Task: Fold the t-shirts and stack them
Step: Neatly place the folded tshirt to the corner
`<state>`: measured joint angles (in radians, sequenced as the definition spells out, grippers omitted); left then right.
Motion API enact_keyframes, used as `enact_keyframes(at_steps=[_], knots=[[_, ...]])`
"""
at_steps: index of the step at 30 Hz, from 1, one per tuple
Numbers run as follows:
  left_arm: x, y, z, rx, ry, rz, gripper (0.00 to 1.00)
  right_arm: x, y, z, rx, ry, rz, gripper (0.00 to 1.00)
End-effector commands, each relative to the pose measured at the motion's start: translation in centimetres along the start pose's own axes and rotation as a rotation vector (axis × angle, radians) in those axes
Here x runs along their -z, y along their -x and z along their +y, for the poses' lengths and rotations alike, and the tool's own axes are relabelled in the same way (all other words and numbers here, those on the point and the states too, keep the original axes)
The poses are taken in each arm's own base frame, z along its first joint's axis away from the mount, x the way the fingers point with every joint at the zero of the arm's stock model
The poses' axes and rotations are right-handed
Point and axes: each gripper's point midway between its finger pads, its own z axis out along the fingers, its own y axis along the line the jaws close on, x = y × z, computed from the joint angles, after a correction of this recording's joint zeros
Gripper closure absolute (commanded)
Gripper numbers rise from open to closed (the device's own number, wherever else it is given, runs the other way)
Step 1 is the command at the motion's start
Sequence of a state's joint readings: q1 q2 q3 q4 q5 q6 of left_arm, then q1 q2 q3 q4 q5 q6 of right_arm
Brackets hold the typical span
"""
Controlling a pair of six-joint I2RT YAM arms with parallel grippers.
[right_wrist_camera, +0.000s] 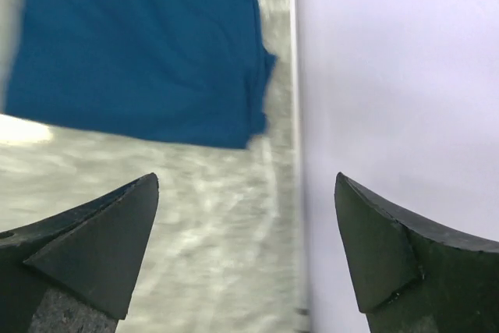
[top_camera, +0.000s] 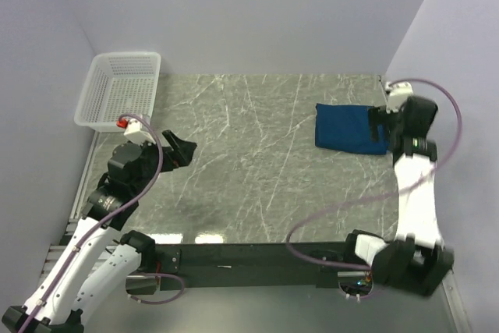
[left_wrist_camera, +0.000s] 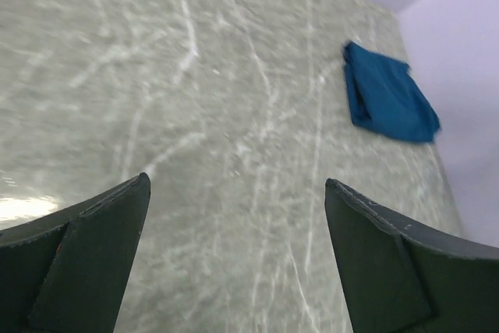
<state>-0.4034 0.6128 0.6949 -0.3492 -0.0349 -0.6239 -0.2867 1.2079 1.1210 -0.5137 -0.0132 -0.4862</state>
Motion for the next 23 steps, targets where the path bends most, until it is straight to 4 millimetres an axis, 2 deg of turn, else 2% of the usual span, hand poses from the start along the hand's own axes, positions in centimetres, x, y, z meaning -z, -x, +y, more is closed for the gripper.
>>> enact_keyframes(at_steps=[1,3,5,6,7,10,13,17,23], knots=[[0.2,1.9,2.1,-0.060,0.129,-0.026,0.01,2.5,1.7,2.1,-0.233,0.060,-0.236,0.00],[0.2,2.4,3.1,-0.071,0.168,-0.038,0.01,5.0,1.9,3.2,-0.335,0.094,-0.277,0.00],[0.4,2.8,4.2,-0.080,0.202,-0.045,0.01,5.9,1.2,3.4,-0.451,0.069,-0.287,0.00],[0.4,2.6,4.6,-0.082,0.214,-0.042,0.01,7.5,1.9,2.3,-0.479,0.013,-0.361,0.00],[0.5,2.6,4.9,-0.086,0.224,-0.046,0.01,7.7,0.6,1.0,-0.561,-0.091,-0.351,0.00],[0.9,2.3,5.2,-0.084,0.228,-0.051,0.01,9.7,0.1,-0.1,-0.612,-0.173,-0.387,0.00],[1.1,1.8,5.3,-0.079,0.216,-0.050,0.01,10.4,-0.5,-0.5,-0.620,-0.206,-0.358,0.00],[1.4,1.6,5.0,-0.073,0.198,-0.055,0.01,10.3,-1.5,-0.6,-0.567,-0.229,-0.331,0.00],[1.6,1.8,4.8,-0.077,0.183,-0.065,0.01,10.0,-1.4,1.1,-0.539,-0.143,-0.352,0.00]])
